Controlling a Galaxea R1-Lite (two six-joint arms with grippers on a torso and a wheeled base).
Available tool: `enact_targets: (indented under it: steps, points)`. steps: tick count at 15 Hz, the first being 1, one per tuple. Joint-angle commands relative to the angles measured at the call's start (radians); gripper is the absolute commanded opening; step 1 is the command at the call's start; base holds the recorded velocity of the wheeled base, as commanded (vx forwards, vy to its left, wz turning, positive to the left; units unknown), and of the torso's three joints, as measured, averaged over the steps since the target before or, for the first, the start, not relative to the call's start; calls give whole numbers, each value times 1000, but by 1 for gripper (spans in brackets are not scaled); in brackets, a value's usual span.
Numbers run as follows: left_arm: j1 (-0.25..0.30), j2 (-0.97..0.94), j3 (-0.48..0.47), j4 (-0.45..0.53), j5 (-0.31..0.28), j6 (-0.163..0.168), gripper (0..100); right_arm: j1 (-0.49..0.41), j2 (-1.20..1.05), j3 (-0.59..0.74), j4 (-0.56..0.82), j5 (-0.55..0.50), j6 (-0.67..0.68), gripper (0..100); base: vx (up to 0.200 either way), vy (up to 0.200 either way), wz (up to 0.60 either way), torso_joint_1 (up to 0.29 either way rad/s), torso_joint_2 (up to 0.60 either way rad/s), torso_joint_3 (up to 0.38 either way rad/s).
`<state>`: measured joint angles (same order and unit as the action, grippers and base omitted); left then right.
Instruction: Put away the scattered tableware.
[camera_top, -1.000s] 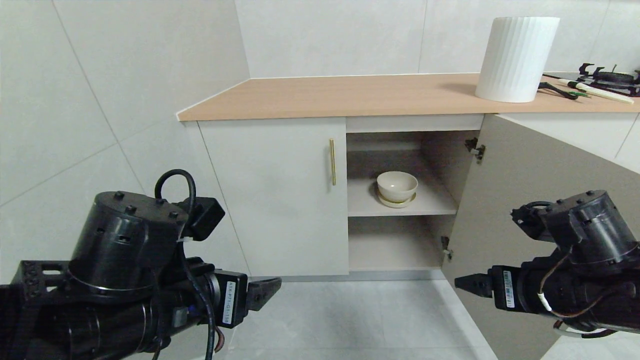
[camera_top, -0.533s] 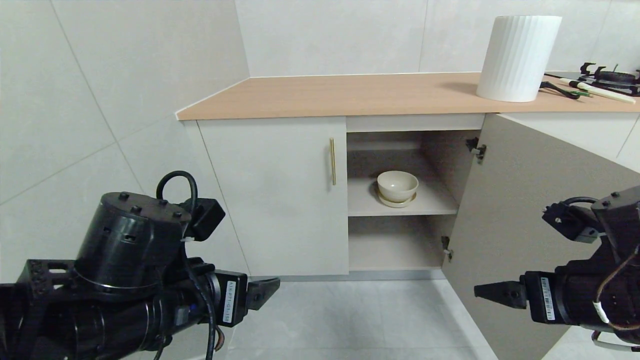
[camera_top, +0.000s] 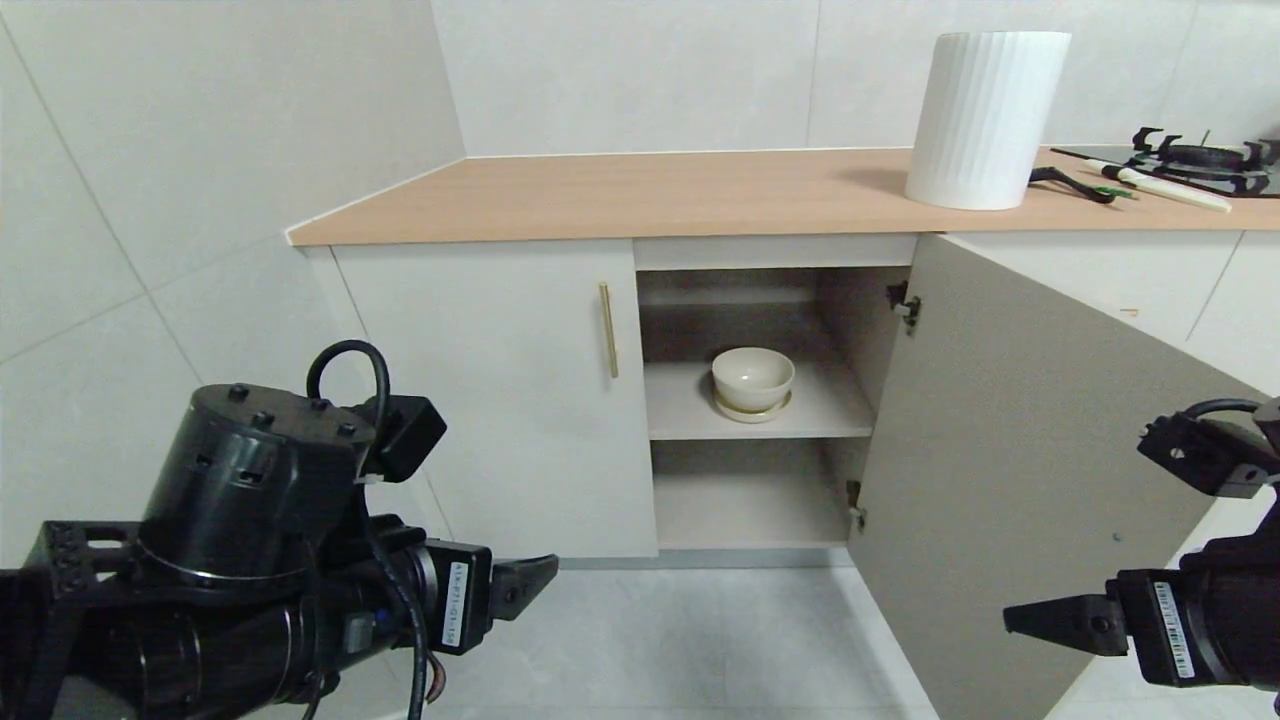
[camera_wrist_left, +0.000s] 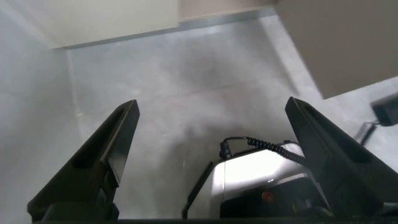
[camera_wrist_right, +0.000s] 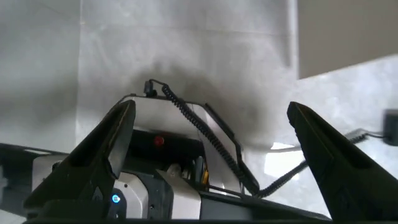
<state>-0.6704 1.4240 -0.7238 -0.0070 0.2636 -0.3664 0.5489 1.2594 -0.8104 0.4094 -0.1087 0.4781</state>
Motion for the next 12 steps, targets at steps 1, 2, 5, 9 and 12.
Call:
enact_targets:
  steps: [1, 2, 5, 9, 12]
  points:
    - [0, 1, 0, 1, 0, 0, 100, -30, -3, -15, 3, 1, -6, 100, 0, -200, 0, -2, 2, 7]
    - [0, 1, 0, -1, 0, 0, 100, -69, -18, -32, 28, 1, -33, 100, 0, -200, 0, 2, 7, 7]
    - [0, 3, 0, 1, 0, 0, 100, -129, -54, -153, 246, 21, -70, 100, 0, -133, 0, 3, 2, 0]
    - [0, 1, 0, -1, 0, -2, 100, -415, -41, -228, 350, 67, -236, 100, 0, 0, 0, 0, 0, 0]
    - [0, 1, 0, -1, 0, -2, 100, -601, 17, -254, 328, 70, -311, 100, 0, 0, 0, 0, 0, 0]
